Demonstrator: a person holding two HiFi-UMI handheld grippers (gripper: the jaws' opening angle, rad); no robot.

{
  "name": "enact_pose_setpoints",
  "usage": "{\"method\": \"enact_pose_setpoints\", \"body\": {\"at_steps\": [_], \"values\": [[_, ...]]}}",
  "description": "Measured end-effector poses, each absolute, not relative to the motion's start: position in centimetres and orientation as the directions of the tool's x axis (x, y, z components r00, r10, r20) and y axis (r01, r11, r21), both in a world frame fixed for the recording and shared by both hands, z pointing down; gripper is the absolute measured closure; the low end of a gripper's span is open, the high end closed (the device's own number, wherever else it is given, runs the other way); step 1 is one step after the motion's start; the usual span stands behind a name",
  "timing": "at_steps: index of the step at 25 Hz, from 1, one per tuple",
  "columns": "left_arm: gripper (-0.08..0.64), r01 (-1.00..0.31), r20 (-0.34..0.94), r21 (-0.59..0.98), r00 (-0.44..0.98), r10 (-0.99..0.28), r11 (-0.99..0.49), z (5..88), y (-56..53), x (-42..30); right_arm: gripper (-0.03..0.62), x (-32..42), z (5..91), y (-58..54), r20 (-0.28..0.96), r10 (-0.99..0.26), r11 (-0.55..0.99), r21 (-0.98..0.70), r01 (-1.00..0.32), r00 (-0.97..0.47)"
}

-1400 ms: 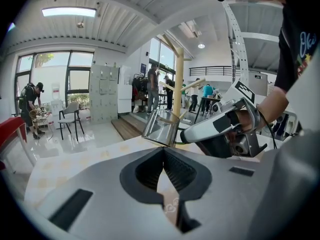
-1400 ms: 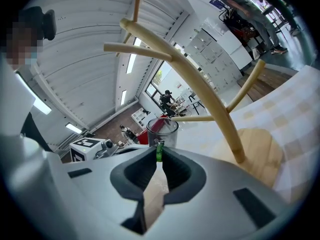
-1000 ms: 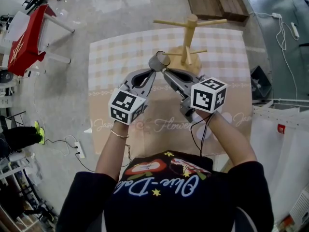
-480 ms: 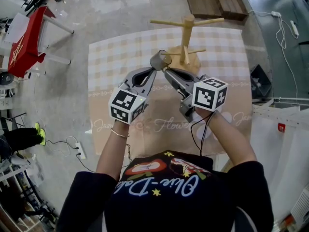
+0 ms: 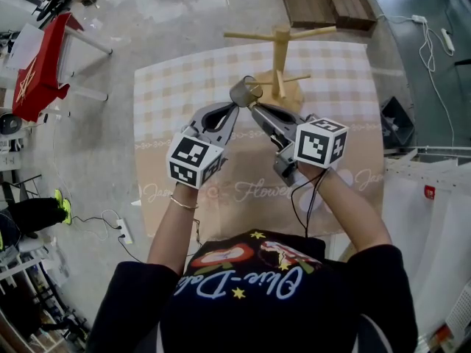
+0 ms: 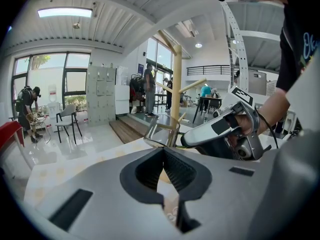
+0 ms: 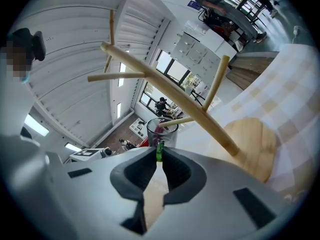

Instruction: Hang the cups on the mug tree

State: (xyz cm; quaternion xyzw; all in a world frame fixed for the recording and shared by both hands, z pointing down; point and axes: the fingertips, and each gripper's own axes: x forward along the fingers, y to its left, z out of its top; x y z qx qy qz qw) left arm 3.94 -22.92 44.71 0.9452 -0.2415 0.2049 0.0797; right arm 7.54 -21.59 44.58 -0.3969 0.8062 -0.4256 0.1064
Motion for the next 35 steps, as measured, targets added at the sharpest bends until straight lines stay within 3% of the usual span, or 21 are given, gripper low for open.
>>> {"method": "enact_pose_setpoints", "body": {"at_steps": [35], "values": [[0.551, -0.478, 0.420, 0.009, 0.799, -0.430, -0.878, 43.6, -23.9, 5.0, 0.551, 8.8, 44.5, -22.1, 0.101, -0.776, 0.252, -0.856, -0.452, -0.623]]}}
